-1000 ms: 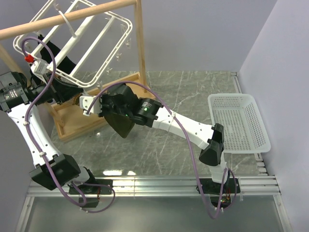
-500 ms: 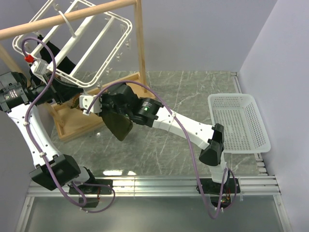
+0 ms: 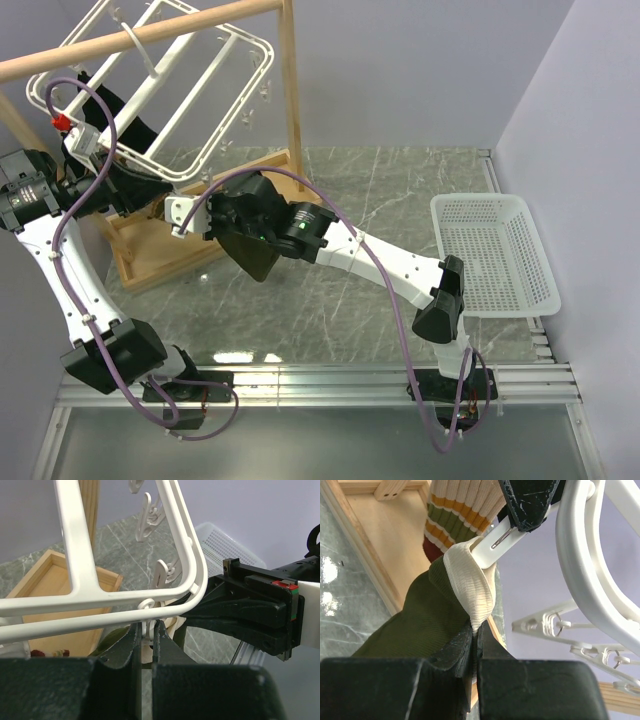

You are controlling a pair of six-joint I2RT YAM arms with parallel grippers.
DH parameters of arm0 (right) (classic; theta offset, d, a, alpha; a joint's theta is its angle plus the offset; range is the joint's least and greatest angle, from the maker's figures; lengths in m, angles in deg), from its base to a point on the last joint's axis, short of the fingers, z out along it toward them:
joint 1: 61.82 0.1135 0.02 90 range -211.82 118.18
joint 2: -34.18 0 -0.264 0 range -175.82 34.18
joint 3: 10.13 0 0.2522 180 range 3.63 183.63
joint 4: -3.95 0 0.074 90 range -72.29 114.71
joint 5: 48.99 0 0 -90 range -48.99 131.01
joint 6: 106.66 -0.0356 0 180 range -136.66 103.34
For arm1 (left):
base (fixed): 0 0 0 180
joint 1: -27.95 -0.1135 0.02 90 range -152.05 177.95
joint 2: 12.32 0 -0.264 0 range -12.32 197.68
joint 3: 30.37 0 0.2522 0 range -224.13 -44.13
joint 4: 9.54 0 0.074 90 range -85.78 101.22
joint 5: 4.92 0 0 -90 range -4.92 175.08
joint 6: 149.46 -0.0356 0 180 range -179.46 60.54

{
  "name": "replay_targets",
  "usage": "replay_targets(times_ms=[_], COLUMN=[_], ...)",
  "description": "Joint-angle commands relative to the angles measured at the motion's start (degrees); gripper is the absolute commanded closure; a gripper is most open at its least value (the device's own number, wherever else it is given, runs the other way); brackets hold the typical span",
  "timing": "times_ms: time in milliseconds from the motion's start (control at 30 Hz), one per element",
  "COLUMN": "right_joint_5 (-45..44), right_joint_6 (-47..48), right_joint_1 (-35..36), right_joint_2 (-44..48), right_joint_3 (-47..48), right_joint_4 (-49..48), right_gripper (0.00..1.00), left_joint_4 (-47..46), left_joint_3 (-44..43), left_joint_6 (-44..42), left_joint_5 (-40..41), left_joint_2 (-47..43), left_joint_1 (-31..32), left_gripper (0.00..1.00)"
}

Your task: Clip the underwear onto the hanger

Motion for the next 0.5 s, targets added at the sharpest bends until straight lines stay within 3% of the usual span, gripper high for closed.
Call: replay_targets(times_ms=[0, 467], right_joint_5=[-0.4, -1.0], right_joint_6=[-0.1, -0.5], right_joint_1=[0.1, 0.1], right_joint_2=[3.3, 0.3], right_joint_3=[0.7, 6.7], right_joint_4=[-0.8, 1.1], right_gripper=[1.0, 1.0], left_joint_4=[4.3, 4.3], left_joint_3=[0.7, 1.3], left_joint_6=[-0.9, -2.3], left_joint_5=[-7.5, -6.3], left_joint_2=[-1.7, -2.3], left_joint_1=[0.2, 0.8], left_gripper=[0.99, 0.99])
